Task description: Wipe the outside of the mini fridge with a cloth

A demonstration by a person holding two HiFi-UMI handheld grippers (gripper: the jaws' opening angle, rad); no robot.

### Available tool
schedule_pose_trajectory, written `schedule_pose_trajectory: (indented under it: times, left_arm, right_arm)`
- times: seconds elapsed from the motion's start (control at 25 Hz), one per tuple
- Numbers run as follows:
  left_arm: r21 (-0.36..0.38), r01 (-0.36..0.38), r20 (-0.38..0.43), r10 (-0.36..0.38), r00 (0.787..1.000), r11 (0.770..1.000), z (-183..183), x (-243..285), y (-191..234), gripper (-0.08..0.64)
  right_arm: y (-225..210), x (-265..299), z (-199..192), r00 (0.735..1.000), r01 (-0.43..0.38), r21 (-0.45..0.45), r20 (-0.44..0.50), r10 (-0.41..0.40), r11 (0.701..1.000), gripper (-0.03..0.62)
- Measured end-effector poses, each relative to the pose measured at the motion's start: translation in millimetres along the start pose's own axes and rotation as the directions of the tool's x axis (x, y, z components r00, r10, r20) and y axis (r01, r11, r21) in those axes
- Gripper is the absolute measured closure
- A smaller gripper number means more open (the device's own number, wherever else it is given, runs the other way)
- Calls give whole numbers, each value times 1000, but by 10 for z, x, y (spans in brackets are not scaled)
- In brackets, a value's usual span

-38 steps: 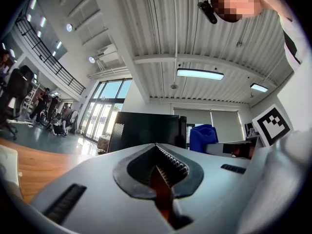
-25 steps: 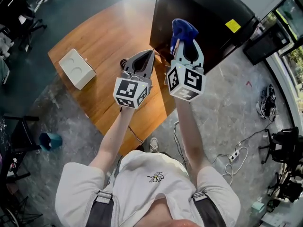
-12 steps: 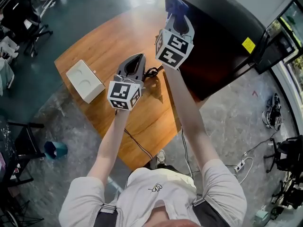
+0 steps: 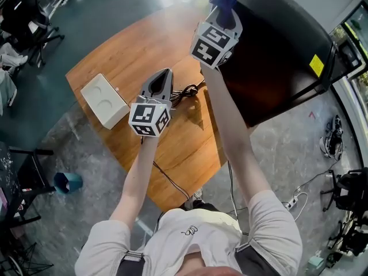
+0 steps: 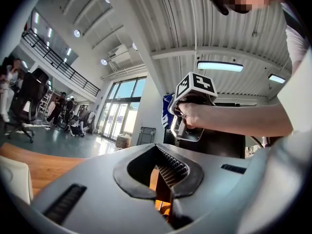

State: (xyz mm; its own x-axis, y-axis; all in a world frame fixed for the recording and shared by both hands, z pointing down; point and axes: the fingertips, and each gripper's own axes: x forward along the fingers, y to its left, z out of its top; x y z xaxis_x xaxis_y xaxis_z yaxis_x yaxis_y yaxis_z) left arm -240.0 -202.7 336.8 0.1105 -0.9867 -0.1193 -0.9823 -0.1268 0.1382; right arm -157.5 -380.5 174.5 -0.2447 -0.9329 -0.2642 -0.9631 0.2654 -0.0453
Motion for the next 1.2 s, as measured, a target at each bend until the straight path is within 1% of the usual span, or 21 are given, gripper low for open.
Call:
schedule_pose_trajectory:
  times: [0.24,0.4,0.52,0.6,0.72,0.88,1.08,1.2]
  left_arm:
    - [-27,-3,3,3,1000,1000,-40,71,-4,555]
    - [-38,10,1,-10,1000,999,-59,101,-118,555]
    - [-52,24,-2,-24,1000,998,-79,116,-246,555]
    - [-53,37,-3,-37,999,998,-82,113,-362,555]
    - [-44,56,-13,-56,998,997,-99,95,-532,555]
    - [-65,79,-13,-80,997,995,-130,60,-834,555]
    - [-25,128,-32,-128,991,992,-139,-28,-1257,555]
    - [-50,140,-34,-142,989,989,-169,-29,-1438,555]
  right_arm:
    - [-91,-34,6,999,31,-18,15,-31,999,531]
    - [-267,-208,58,997,78,-27,24,-77,997,531]
    - [-483,-411,106,990,138,-39,33,-137,990,531]
    - [-637,-552,138,986,164,-39,32,-163,986,530]
    - [-871,-760,193,982,188,-52,34,-186,981,531]
    - [-1253,-1056,280,975,221,-96,39,-218,971,531]
    - [-1726,-1482,417,965,262,-107,49,-258,959,531]
    - [-1968,-1667,462,964,266,-123,56,-261,956,531]
